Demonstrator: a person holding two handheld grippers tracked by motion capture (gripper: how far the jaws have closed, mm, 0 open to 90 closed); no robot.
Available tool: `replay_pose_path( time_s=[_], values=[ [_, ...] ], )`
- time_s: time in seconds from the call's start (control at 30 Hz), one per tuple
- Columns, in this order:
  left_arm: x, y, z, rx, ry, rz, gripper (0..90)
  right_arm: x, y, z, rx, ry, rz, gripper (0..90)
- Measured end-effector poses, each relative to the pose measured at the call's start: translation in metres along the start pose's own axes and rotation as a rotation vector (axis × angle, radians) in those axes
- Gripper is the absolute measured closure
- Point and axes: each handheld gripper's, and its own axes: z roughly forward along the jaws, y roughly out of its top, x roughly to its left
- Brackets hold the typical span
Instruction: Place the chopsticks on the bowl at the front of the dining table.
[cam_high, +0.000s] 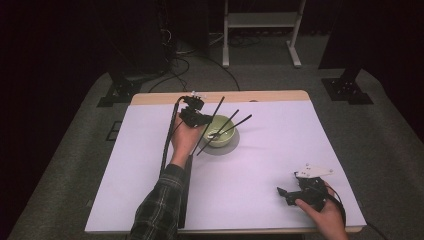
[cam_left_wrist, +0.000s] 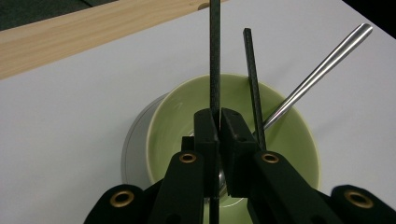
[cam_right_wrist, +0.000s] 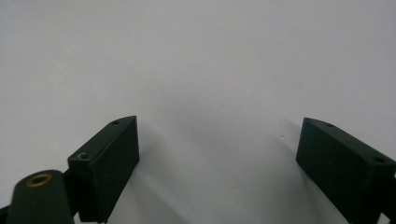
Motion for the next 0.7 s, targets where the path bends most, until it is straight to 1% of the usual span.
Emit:
replay_pose_path(
  time_s=[0.53, 0.7],
  values=[
    [0.004, -0.002, 0.015, 0.015, -0.001, -0.021, 85.8, 0.000, 0.000, 0.000, 0.000, 0.000, 0.000, 11.6],
    [0.004, -0.003, 0.017, 0.017, 0.002, -0.026, 85.7, 0.000, 0.000, 0.000, -0.001, 0.000, 0.001, 11.6]
  ],
)
